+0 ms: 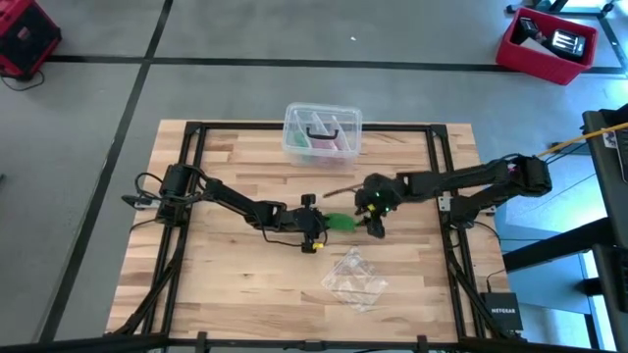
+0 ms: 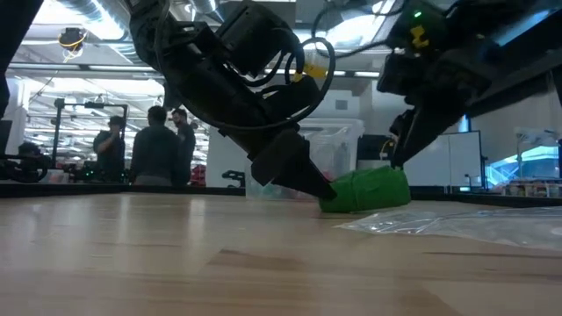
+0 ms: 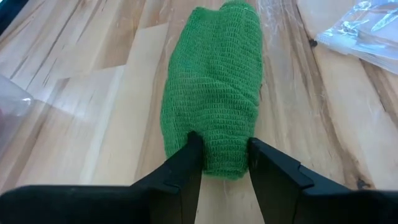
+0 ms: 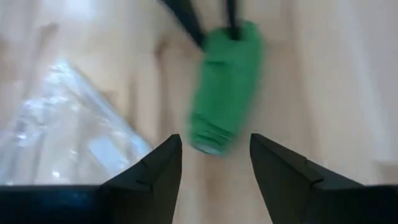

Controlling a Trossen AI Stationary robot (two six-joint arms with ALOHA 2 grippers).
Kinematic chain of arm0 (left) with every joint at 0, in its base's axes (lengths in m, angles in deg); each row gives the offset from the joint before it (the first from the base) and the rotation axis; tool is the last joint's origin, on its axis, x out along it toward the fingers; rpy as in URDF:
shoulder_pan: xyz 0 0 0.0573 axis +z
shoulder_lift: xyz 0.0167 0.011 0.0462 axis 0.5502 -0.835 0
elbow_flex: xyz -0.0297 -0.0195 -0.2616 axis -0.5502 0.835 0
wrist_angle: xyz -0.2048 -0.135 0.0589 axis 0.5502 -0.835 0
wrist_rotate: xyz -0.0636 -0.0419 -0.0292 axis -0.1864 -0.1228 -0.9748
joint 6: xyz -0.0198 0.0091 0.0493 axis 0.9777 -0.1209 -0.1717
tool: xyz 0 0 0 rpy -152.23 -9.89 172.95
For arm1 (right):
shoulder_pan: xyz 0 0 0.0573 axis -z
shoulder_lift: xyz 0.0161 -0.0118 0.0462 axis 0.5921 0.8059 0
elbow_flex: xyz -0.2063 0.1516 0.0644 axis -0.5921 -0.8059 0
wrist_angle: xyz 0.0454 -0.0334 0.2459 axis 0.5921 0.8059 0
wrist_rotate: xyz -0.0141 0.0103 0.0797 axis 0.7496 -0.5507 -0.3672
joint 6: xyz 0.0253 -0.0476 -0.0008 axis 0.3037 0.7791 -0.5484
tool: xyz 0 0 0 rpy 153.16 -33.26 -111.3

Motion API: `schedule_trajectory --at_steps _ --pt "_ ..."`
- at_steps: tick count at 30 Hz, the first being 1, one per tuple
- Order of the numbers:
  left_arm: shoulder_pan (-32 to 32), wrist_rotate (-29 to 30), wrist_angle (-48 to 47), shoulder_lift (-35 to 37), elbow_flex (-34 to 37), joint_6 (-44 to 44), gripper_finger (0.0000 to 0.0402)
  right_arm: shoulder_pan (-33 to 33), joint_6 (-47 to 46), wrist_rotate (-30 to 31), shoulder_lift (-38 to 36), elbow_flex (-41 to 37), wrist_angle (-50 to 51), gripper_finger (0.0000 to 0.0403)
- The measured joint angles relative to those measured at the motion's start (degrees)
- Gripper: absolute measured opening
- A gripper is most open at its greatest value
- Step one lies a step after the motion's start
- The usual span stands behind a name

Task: Roll bandage
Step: Roll the green bandage

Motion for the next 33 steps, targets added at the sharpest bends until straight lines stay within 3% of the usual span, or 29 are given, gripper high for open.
schedule_trajectory --at_steps 3,8,12,20,24,33 --pt "0.0 0.0 0.2 0.0 0.0 0.7 0.0121 -4.5 -2.7 2.5 0.3 -3.2 -8.7 0.0193" --pt "0.1 0.0 0.2 0.0 0.0 0.8 0.0121 -10.9 -4.0 16.3 0.2 -4.0 -11.9 0.0193" --pt "0.1 0.0 0.3 0.0 0.0 0.8 0.0121 -14.8 1.3 24.7 0.5 -4.0 -14.2 0.0193" --pt "0.1 0.0 0.5 0.0 0.0 1.2 0.0121 -15.5 3.0 28.9 5.5 -4.0 -16.5 0.0188" --pt "0.1 0.0 0.5 0.0 -0.1 1.2 0.0121 -15.5 3.2 28.3 7.3 -4.0 -16.7 0.0151" --pt "0.1 0.0 0.7 0.0 -0.1 1.1 0.012 -15.5 6.0 28.8 7.5 -4.0 -17.0 0.001"
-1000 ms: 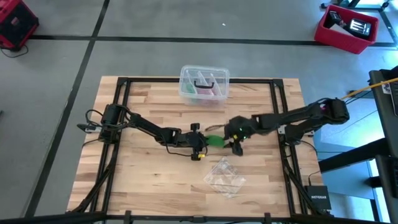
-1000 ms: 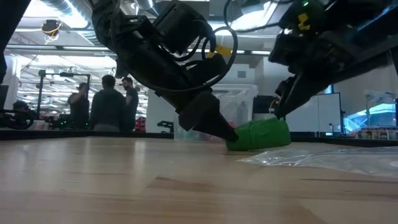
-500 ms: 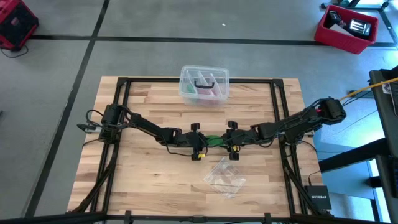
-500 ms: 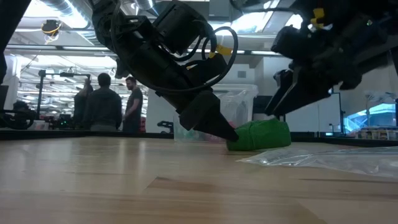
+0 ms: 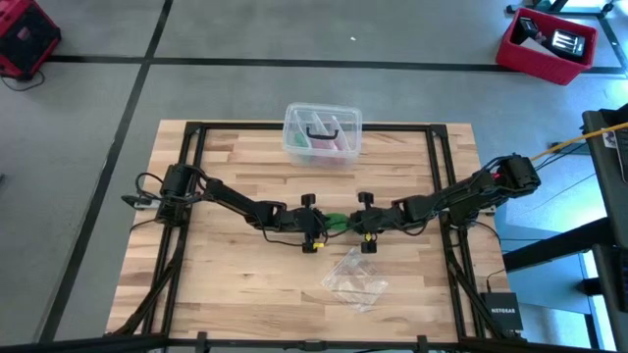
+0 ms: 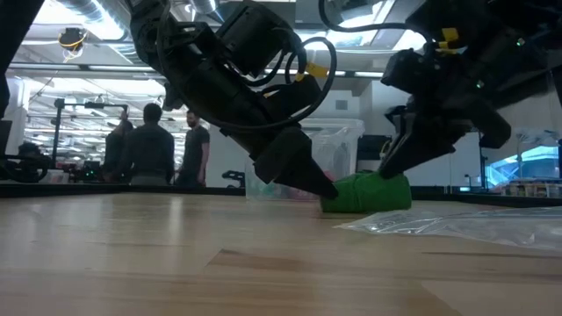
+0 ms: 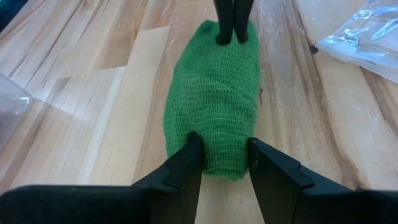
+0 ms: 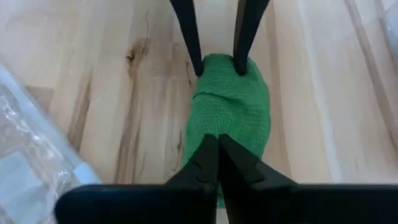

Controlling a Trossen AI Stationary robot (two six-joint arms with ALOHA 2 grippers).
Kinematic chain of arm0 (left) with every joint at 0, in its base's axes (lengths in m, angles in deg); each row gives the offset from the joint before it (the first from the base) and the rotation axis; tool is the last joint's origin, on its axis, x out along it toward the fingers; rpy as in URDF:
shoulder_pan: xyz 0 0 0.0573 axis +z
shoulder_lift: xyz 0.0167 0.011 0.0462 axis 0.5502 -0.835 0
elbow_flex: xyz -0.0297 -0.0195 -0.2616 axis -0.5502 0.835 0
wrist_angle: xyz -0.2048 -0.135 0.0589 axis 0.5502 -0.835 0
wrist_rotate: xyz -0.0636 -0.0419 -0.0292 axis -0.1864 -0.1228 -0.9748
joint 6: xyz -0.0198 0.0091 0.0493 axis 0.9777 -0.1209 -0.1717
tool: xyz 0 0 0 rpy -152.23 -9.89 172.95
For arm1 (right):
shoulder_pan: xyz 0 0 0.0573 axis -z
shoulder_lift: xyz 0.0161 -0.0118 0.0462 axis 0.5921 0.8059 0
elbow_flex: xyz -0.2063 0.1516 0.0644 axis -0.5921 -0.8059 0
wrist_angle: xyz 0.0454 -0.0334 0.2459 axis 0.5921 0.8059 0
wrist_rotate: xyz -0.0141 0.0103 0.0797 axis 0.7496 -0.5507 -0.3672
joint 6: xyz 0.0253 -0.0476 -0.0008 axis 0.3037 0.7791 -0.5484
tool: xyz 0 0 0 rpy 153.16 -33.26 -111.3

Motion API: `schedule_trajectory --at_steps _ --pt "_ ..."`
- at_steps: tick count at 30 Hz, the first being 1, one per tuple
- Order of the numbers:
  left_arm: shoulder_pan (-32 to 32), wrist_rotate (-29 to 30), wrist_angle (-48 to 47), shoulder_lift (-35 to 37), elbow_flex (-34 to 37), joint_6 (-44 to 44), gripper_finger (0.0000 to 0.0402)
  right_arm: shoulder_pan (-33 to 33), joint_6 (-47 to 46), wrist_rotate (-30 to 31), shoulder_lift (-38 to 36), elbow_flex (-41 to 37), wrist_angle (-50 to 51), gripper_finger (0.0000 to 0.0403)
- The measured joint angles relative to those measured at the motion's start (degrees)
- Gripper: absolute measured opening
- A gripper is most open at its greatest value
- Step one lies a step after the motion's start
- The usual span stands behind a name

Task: Roll bandage
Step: Roll the green bandage

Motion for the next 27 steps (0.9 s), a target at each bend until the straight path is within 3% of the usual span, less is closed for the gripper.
schedule_trajectory --at_steps 7,19,27 --pt "0.8 -0.2 -1.5 0.1 -0.1 3.5 0.012 0.1 0.4 -4.9 -2.3 0.0 1.7 0.0004" --pt "2.1 -0.3 -3.4 -0.1 0.2 5.4 0.012 0.0 -1.1 -7.3 -9.6 -0.1 17.3 0.0002" --pt "2.1 -0.1 -2.9 -0.1 0.2 5.4 0.012 0.5 -0.3 -6.4 -10.4 0.0 13.8 0.0001"
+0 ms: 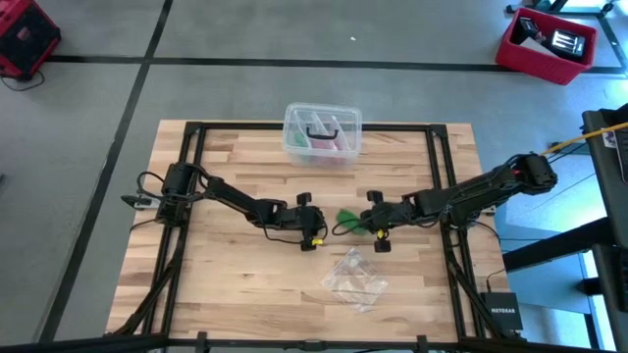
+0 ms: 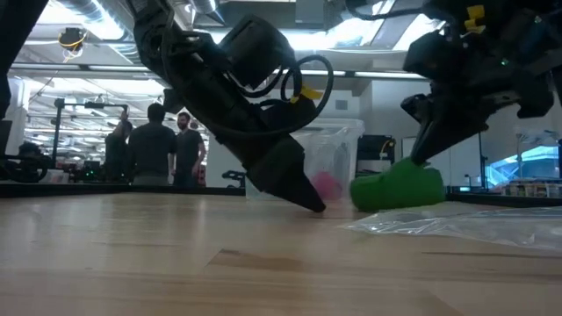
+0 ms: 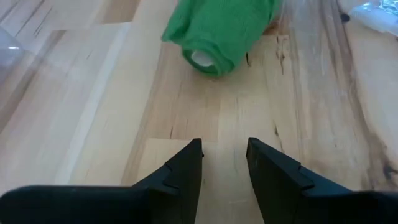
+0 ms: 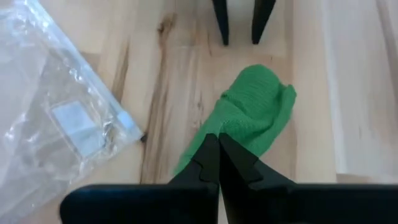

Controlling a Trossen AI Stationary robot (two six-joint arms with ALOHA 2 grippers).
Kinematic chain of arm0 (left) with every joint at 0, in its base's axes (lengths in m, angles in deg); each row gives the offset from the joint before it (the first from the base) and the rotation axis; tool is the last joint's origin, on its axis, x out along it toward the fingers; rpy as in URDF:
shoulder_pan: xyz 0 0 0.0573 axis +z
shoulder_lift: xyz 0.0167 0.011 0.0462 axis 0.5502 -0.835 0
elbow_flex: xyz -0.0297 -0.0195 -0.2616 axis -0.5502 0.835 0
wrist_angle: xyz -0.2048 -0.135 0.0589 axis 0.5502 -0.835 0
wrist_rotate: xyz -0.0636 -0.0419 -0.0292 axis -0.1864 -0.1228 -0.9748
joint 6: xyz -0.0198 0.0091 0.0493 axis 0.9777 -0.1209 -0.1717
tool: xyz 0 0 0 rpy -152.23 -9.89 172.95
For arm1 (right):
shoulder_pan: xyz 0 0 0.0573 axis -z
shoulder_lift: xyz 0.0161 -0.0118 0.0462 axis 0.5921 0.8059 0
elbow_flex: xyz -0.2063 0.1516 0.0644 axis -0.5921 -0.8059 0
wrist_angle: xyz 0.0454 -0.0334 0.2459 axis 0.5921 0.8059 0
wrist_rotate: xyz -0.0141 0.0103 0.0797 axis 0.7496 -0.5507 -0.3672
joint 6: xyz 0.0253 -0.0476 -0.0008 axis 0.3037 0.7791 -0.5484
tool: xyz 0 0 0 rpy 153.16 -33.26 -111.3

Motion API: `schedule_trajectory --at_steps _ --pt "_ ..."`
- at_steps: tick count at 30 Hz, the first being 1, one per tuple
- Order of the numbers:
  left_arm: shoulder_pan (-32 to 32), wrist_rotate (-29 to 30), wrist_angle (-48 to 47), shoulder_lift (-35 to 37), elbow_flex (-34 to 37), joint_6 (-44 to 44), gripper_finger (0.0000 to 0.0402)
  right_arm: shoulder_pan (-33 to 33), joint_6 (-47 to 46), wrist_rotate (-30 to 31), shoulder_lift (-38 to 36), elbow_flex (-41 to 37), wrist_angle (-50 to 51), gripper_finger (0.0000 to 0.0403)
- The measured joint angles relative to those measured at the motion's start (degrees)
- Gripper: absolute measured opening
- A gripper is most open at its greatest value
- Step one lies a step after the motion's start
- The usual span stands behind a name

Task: Roll bandage
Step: Roll the green bandage

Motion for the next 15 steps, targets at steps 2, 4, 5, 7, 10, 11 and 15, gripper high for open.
schedule_trajectory --at_steps 2,4,5,7,10,11,15 --pt "0.0 0.0 0.1 0.0 0.0 -0.2 0.012 0.0 -1.2 0.2 0.6 0.0 0.1 0.0001" --pt "0.0 0.0 0.1 0.0 0.0 -0.1 0.012 -0.1 -2.6 0.3 1.3 0.0 0.2 0.0001" --pt "-0.1 0.0 0.1 0.0 0.0 0.0 0.012 -0.1 -3.0 0.4 1.5 0.0 0.4 0.0002" --pt "-0.4 0.2 0.1 0.1 0.0 -0.1 0.012 -0.1 -3.6 0.5 2.0 0.0 1.0 0.0005" --pt "-0.7 0.3 -0.3 0.8 0.0 -0.5 0.012 -0.1 -5.0 0.4 2.6 0.0 1.7 0.0012" --pt "-0.8 0.3 -0.7 1.2 0.0 -0.5 0.012 -0.1 -5.2 0.2 2.6 0.0 1.8 0.0013" --pt "-0.8 0.3 1.4 3.4 -0.8 -0.7 0.012 -0.1 -5.6 0.2 2.5 0.0 1.6 0.0009"
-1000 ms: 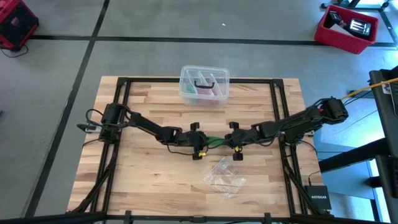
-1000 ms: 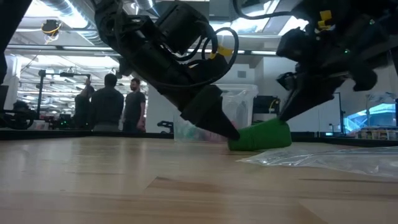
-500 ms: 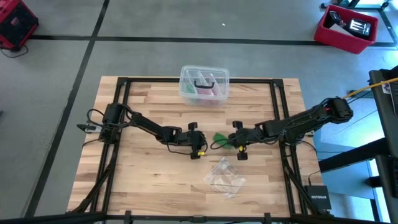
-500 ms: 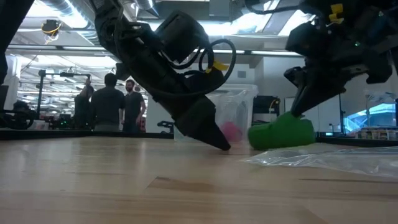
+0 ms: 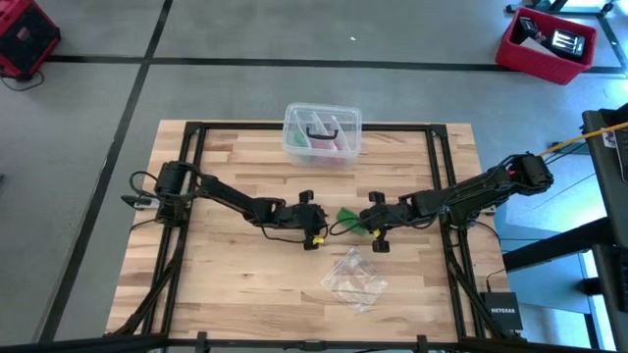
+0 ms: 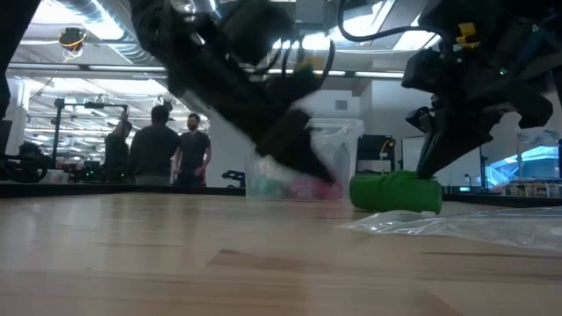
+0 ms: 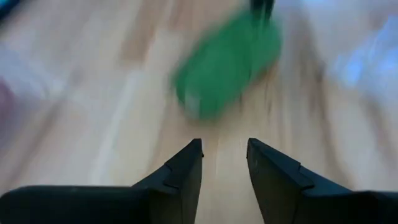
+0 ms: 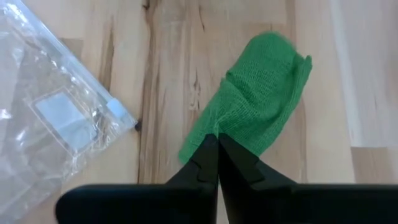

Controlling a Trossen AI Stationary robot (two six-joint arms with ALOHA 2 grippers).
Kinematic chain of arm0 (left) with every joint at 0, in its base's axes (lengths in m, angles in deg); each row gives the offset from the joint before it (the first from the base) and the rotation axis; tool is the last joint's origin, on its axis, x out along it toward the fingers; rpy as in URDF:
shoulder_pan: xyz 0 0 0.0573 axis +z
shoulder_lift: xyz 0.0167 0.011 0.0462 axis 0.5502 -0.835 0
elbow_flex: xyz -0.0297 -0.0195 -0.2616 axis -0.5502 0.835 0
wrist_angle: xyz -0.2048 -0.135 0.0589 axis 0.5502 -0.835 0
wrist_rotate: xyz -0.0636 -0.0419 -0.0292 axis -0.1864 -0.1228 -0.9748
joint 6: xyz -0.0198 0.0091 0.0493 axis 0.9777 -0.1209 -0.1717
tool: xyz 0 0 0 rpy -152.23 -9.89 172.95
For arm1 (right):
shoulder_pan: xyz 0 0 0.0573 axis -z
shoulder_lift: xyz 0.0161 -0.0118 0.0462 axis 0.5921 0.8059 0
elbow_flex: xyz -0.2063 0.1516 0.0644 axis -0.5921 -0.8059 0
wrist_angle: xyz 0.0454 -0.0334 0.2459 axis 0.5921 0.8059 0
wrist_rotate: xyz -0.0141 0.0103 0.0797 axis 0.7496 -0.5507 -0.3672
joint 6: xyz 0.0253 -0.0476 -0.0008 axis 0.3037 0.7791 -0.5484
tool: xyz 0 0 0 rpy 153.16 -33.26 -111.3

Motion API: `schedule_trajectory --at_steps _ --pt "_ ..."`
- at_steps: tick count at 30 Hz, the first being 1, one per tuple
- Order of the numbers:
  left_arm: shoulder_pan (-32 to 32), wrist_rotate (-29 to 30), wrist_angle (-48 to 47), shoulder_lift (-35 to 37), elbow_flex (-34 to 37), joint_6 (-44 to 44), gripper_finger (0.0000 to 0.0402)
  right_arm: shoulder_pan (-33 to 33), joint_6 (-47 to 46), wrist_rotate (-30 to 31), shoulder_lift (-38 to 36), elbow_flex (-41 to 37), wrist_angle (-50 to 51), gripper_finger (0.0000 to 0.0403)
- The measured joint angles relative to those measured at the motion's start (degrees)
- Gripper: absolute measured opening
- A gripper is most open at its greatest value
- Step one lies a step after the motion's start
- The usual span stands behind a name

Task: Roll bandage
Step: Roll the green bandage

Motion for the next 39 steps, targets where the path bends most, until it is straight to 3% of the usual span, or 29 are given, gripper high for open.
schedule_trajectory --at_steps 5,13,15,20,29,39 --pt "0.0 -0.4 5.3 -0.7 -2.4 -8.7 0.012 0.0 1.5 0.0 0.0 0.0 -0.9 0.0003" --pt "3.0 -5.3 3.8 -7.9 -10.8 -20.5 0.012 0.0 1.7 0.7 0.0 0.0 -2.4 0.0012" --pt "4.3 -6.2 2.1 -9.0 -12.3 -20.7 0.012 0.0 1.6 0.7 0.0 0.0 -2.3 0.0012" --pt "6.6 -16.8 0.1 -10.8 -13.1 -20.3 0.012 0.0 0.4 0.8 0.0 0.0 -1.6 0.0013" --pt "8.8 -18.2 -1.0 -13.2 -13.3 -17.0 0.012 0.0 -1.9 -2.4 -0.2 0.1 2.0 0.0006" --pt "9.1 -17.6 -0.1 -13.4 -13.2 -16.9 0.012 0.0 -0.6 1.1 -1.4 0.2 8.3 0.0003"
